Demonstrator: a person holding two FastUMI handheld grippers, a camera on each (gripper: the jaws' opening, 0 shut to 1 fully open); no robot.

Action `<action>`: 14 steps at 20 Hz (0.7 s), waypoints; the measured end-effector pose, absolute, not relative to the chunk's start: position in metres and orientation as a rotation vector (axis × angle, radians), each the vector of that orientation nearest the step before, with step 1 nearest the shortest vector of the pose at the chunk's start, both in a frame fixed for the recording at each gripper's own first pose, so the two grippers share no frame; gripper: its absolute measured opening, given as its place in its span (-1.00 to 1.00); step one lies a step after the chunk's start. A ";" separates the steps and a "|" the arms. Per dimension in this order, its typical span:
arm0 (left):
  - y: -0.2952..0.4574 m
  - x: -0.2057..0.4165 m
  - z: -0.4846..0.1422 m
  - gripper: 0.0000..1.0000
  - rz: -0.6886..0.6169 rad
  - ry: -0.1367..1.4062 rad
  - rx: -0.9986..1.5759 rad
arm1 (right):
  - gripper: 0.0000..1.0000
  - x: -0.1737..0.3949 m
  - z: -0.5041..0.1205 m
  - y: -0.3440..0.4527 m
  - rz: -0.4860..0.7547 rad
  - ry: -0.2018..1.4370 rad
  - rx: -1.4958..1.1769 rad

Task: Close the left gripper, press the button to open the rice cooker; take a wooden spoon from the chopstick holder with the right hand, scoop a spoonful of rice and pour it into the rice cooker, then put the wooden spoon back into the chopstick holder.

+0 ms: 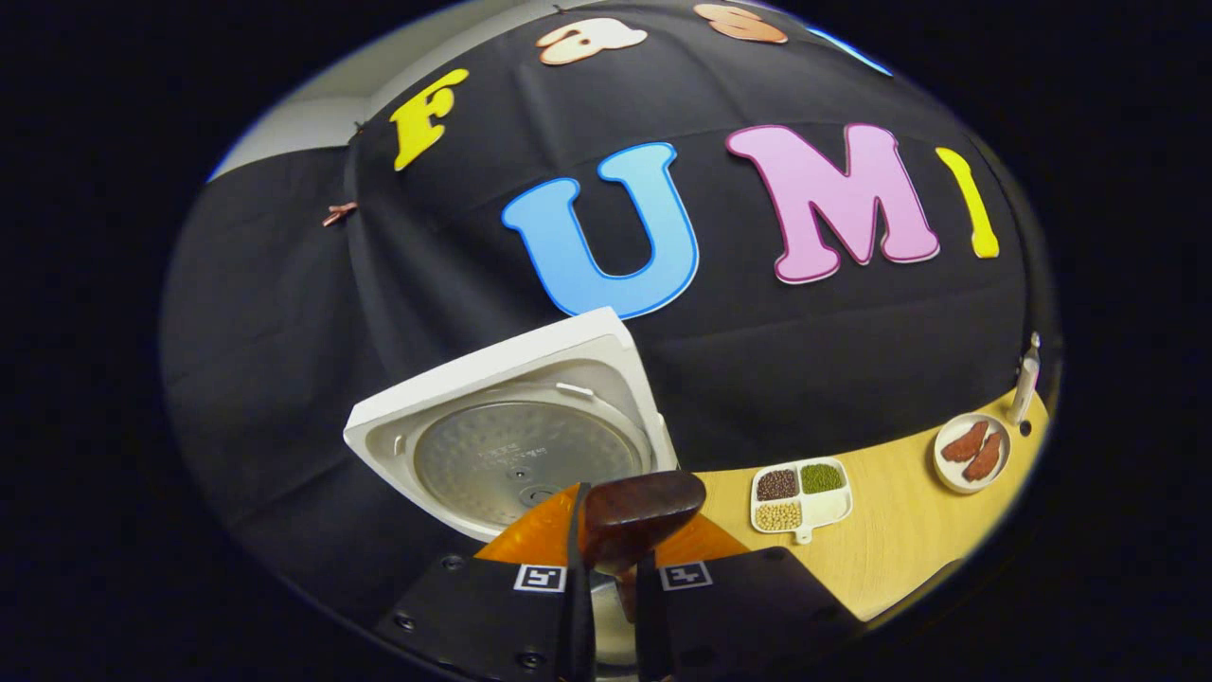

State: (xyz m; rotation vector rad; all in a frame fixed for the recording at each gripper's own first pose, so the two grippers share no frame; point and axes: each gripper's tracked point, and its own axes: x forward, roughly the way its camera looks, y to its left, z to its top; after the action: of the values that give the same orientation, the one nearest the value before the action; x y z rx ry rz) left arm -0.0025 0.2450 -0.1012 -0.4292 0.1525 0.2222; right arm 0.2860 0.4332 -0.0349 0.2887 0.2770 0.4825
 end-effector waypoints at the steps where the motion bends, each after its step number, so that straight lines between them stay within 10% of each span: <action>1: 0.246 -0.002 -0.102 0.92 0.222 0.152 -0.429 | -0.58 0.286 -0.037 0.436 0.491 0.266 0.253; 14: 0.250 -0.017 -0.102 0.92 0.239 0.139 -0.430 | -0.58 0.214 -0.063 0.525 0.812 0.009 -0.285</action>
State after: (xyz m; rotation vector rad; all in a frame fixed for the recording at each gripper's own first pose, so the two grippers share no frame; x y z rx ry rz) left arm -0.0167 0.2495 -0.1025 -0.4296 0.1394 0.2388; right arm 0.2141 0.5249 -0.0630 -0.2847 0.0091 0.8119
